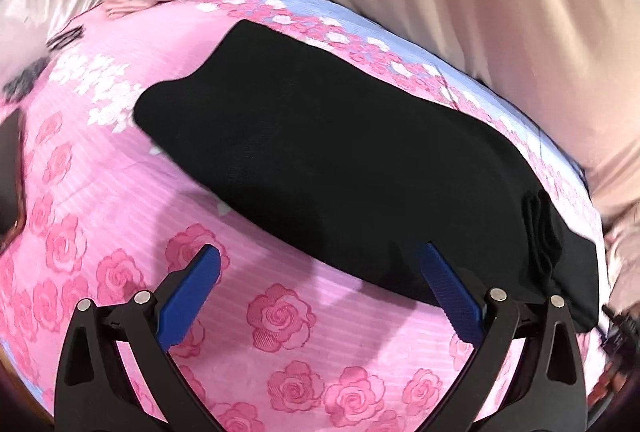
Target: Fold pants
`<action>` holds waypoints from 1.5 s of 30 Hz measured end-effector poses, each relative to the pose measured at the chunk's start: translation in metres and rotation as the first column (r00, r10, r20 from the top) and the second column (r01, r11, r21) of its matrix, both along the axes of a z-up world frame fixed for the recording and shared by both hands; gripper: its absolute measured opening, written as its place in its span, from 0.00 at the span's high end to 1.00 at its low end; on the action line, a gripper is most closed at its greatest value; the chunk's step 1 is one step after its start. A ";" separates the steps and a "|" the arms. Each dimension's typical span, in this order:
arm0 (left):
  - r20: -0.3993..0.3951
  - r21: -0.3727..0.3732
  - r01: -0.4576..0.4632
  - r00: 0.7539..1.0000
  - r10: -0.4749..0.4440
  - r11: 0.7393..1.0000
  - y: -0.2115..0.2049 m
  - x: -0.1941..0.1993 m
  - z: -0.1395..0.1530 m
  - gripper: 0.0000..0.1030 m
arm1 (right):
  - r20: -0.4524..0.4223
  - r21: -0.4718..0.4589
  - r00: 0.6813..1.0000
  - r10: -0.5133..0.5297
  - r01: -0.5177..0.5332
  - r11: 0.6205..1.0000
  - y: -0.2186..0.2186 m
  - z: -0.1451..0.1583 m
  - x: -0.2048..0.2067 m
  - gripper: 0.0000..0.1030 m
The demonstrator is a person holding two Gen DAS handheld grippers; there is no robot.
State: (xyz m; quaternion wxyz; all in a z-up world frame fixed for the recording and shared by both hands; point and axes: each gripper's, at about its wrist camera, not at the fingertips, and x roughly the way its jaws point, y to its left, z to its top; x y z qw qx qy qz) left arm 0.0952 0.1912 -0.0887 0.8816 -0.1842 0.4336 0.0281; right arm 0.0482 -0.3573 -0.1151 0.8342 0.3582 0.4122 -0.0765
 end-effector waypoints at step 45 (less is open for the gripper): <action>0.057 0.167 -0.258 0.966 0.252 0.952 -0.002 -0.035 0.037 0.49 | 0.143 -0.598 0.986 -0.083 0.153 0.787 0.009 0.086 -0.130 0.43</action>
